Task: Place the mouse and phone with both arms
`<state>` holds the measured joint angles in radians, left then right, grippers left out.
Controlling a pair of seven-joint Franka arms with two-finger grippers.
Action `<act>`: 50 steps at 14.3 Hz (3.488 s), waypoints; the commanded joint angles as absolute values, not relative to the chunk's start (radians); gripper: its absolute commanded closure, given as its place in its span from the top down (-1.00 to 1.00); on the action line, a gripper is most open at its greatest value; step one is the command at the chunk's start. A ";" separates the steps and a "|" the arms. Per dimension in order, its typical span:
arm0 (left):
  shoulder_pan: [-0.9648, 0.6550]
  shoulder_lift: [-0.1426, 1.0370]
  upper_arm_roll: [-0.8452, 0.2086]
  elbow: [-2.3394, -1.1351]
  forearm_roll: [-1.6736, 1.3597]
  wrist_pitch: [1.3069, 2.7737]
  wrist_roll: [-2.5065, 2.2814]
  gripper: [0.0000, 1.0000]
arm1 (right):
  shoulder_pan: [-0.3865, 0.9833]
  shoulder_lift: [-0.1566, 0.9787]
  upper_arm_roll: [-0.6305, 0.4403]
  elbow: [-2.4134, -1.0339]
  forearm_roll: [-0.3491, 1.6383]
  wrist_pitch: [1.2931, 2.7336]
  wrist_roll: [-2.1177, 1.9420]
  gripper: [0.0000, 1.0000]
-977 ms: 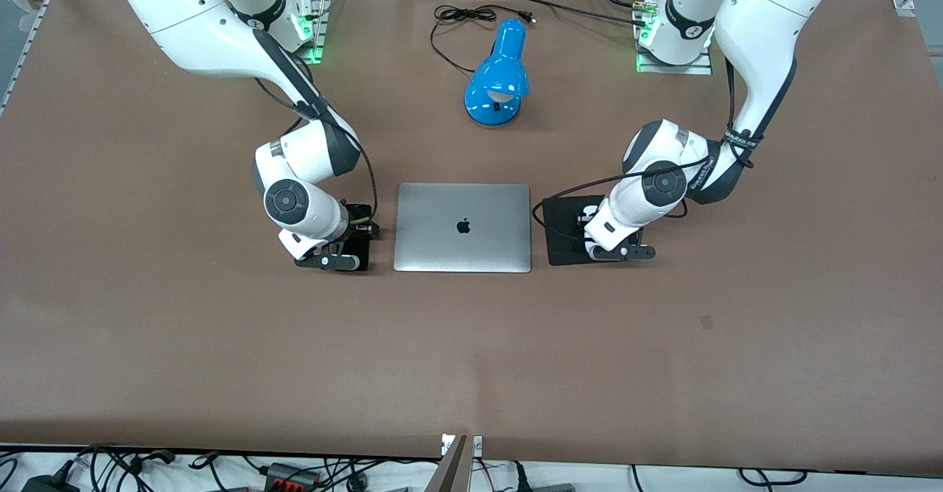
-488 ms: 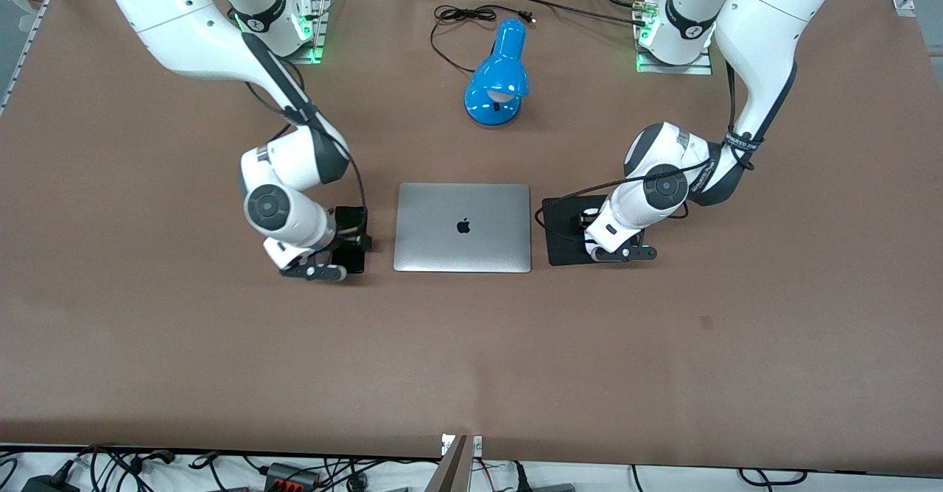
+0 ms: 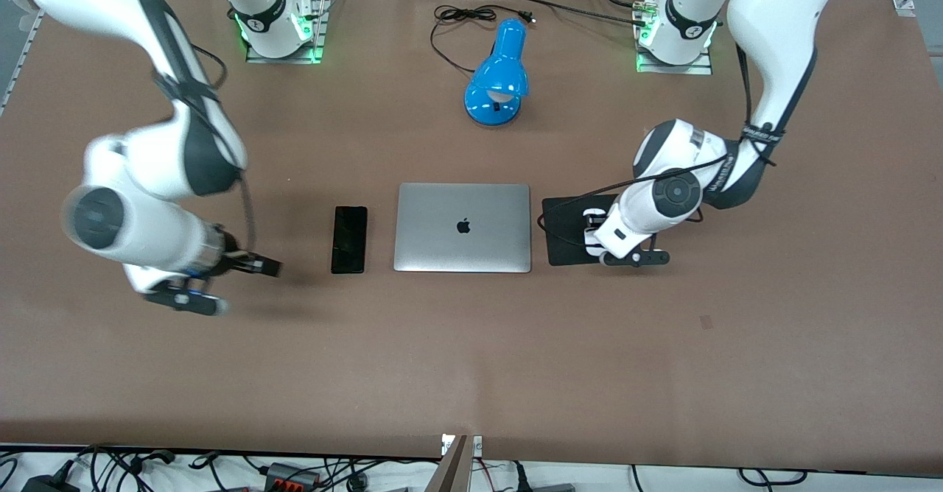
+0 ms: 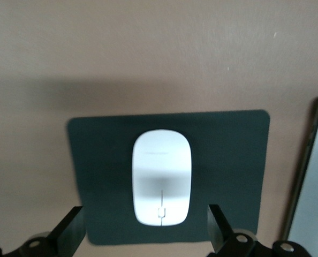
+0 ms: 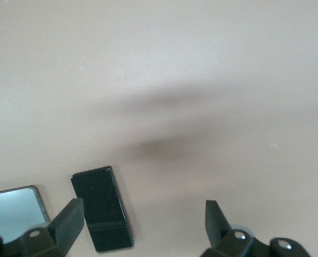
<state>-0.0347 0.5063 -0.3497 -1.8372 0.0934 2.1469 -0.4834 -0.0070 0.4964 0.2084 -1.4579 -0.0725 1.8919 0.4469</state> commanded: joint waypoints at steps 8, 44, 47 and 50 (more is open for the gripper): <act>0.096 0.442 -0.357 -1.510 0.106 1.789 -0.363 1.00 | -0.132 0.105 0.216 -1.693 -0.063 1.725 0.384 1.00; -0.009 -0.009 -0.049 -1.644 0.044 1.574 0.032 1.00 | -0.202 0.074 0.255 -1.589 -0.098 1.687 0.354 1.00; -0.008 -0.011 -0.049 -1.644 0.044 1.574 0.032 1.00 | -0.201 0.075 0.253 -1.589 -0.094 1.687 0.350 1.00; -0.008 -0.009 -0.049 -1.644 0.041 1.572 0.032 1.00 | -0.213 0.078 0.250 -1.591 -0.094 1.686 0.342 1.00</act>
